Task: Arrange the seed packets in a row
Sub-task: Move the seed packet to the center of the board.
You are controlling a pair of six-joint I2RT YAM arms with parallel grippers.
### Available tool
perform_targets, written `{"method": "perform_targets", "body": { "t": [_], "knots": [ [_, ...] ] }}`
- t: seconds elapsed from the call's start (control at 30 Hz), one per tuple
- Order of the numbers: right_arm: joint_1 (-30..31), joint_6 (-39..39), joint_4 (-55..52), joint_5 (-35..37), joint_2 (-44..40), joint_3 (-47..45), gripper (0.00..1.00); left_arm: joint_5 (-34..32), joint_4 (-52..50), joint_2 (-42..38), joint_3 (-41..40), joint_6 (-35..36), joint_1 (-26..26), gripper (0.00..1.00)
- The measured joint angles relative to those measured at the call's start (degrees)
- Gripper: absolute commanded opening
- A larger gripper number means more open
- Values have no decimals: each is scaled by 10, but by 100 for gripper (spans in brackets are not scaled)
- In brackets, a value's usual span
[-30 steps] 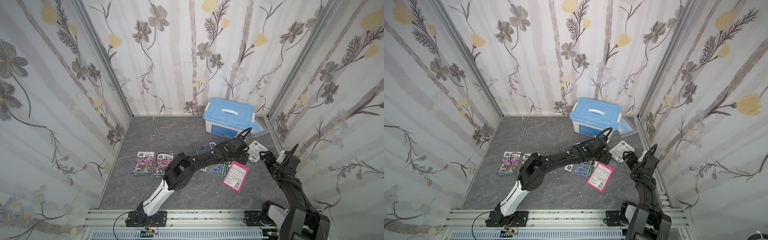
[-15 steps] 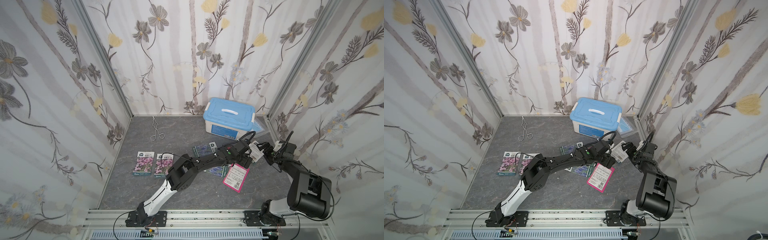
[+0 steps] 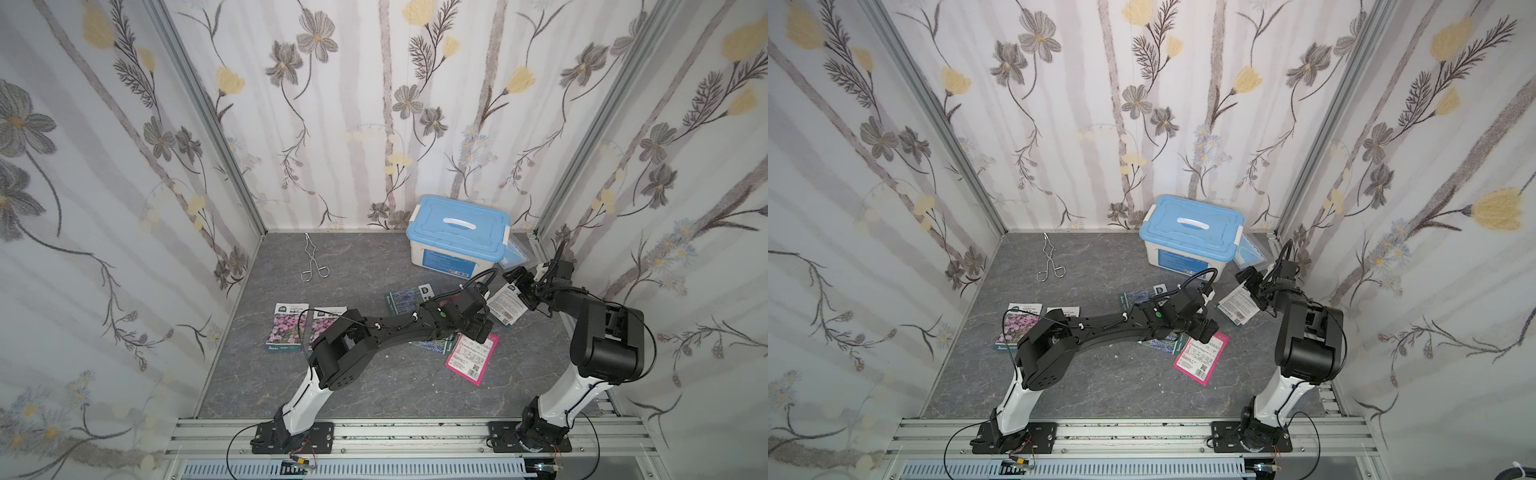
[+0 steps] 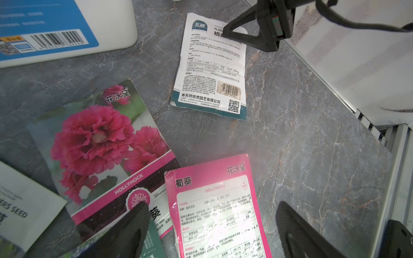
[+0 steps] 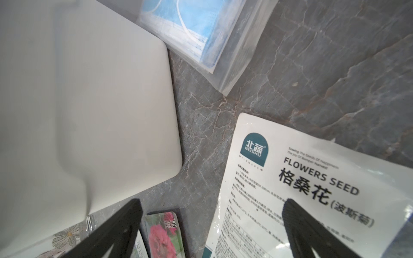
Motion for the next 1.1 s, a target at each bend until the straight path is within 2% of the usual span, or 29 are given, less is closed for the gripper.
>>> {"method": "perform_targets", "body": {
  "t": [0.23, 0.27, 0.63, 1.1],
  "knots": [
    [35, -22, -48, 54, 16, 14, 97, -17, 10, -25, -21, -10, 2, 91],
    [40, -25, -56, 64, 17, 16, 99, -19, 10, -26, -23, -10, 2, 91],
    [91, -39, -113, 118, -4, 9, 100, -30, 3, -45, -38, -24, 10, 91],
    [149, -34, -160, 110, -162, -129, 100, -41, -20, -55, -44, -43, 25, 91]
  ]
}}
